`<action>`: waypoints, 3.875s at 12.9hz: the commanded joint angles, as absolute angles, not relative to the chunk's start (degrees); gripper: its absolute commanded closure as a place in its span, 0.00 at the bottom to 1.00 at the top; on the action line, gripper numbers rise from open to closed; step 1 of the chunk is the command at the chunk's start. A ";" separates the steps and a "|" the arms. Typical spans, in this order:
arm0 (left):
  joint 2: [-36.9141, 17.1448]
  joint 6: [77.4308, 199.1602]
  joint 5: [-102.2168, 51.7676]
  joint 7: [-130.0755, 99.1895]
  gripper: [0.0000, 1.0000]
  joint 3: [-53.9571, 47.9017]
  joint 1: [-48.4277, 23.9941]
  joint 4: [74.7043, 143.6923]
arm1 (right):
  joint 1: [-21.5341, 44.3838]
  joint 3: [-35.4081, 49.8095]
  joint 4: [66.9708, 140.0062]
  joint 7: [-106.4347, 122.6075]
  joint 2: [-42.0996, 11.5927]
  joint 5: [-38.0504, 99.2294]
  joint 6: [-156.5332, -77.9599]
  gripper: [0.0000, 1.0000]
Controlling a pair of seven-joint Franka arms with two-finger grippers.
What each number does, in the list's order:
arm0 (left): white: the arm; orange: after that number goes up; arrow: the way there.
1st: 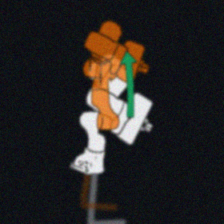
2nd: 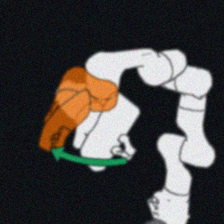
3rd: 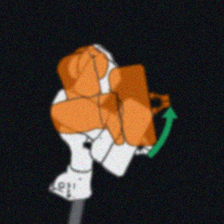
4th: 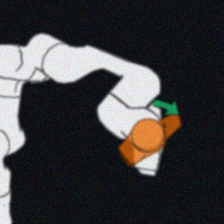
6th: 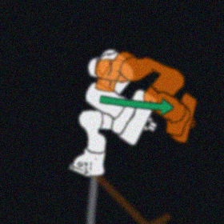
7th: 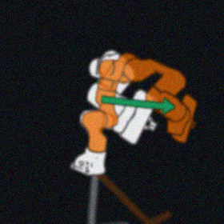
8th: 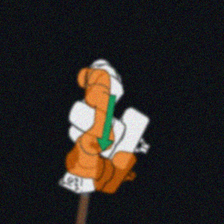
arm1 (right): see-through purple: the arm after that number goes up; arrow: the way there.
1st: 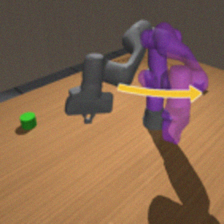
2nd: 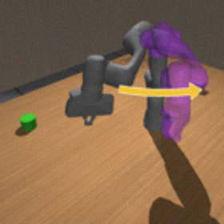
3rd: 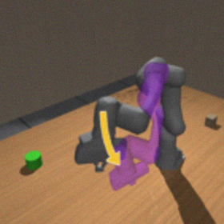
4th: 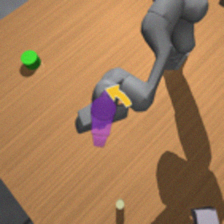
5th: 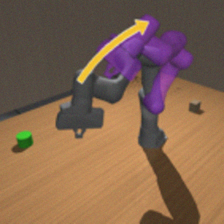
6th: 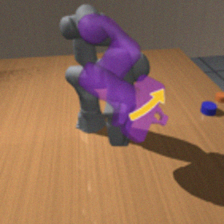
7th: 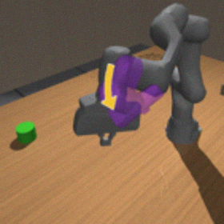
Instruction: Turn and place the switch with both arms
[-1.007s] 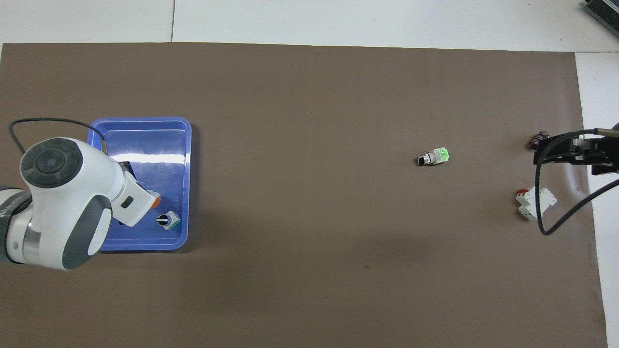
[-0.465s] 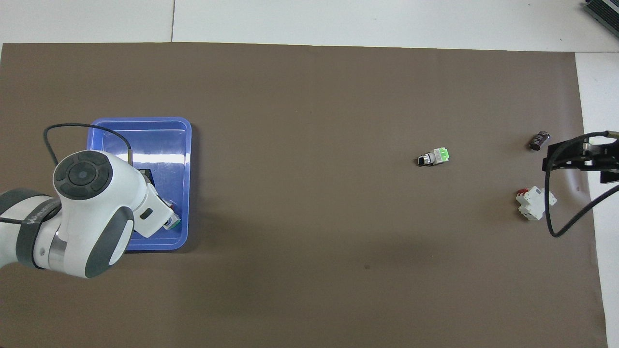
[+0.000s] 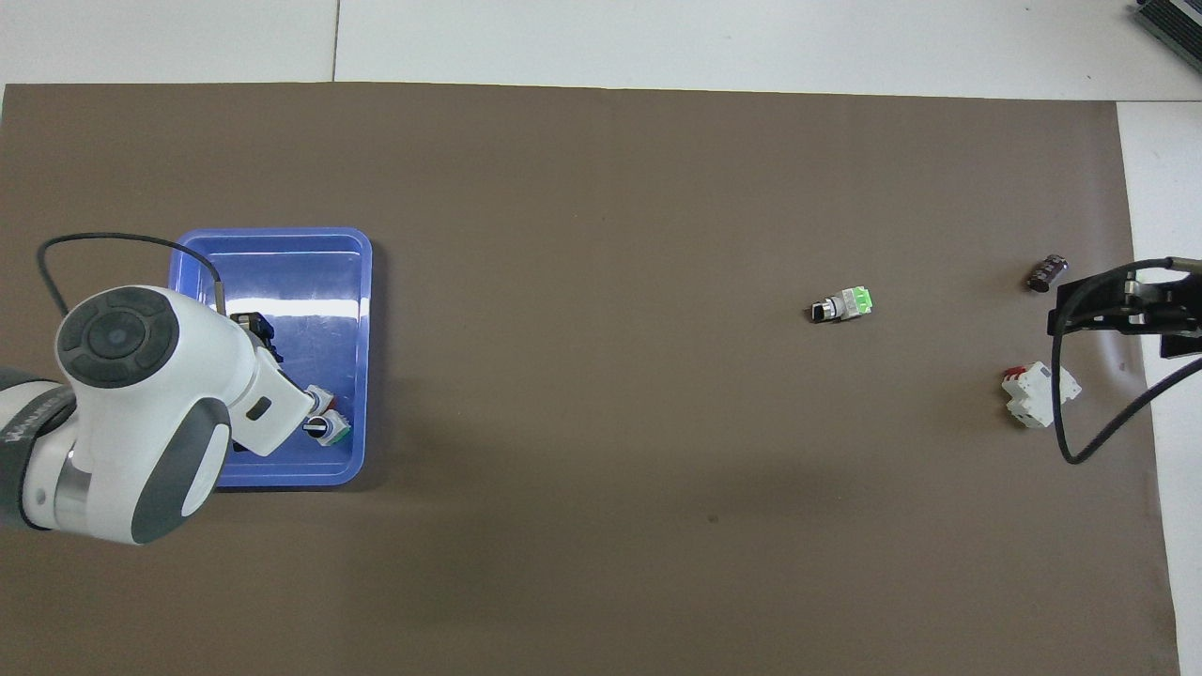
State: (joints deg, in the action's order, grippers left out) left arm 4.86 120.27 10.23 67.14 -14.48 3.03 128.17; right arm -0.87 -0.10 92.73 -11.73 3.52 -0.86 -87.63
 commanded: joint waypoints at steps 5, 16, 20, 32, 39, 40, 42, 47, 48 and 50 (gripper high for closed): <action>11.51 110.40 10.11 33.46 0.01 -14.33 7.99 128.32 | -1.32 0.53 92.90 -12.22 4.13 -1.06 -87.36 0.00; -0.07 91.08 -0.18 13.80 0.00 -9.87 3.73 89.86 | -1.41 0.44 93.69 -12.74 4.83 -0.09 -87.19 0.00; -3.87 84.56 -0.62 11.17 0.00 -1.06 -4.21 79.99 | -1.41 0.53 93.69 -12.74 4.83 -0.09 -87.19 0.00; 5.80 85.43 -0.09 10.72 0.00 6.07 -7.39 94.74 | -1.41 0.44 93.69 -12.74 4.83 -0.09 -87.19 0.00; 6.07 88.77 -0.44 8.09 0.00 1.42 -2.48 95.89 | -1.41 0.53 93.69 -12.74 4.83 -0.09 -87.19 0.00; 5.80 87.64 -0.35 8.00 0.00 -0.07 -1.59 95.11 | -1.41 0.44 93.69 -12.74 4.83 -0.09 -87.19 0.00; 5.36 85.97 -0.61 8.00 0.00 -0.18 -1.58 92.91 | -1.41 0.44 93.69 -12.74 4.83 -0.09 -87.19 0.00; 4.57 84.29 -1.84 7.56 0.00 -0.18 -2.20 91.59 | -1.41 0.44 93.69 -12.74 4.83 -0.09 -87.19 0.00; 4.14 83.77 -1.85 7.56 0.00 -0.18 -2.37 90.71 | -1.41 0.44 93.69 -12.74 4.83 -0.09 -87.19 0.00; 2.90 81.49 -1.93 7.56 0.00 0.09 -2.20 87.64 | -1.41 0.44 93.69 -12.74 4.83 -0.09 -87.19 0.00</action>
State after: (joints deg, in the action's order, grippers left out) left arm 4.42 84.60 -1.20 8.26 0.12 -2.59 91.64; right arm -0.87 0.00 92.80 -12.04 3.78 -0.81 -87.59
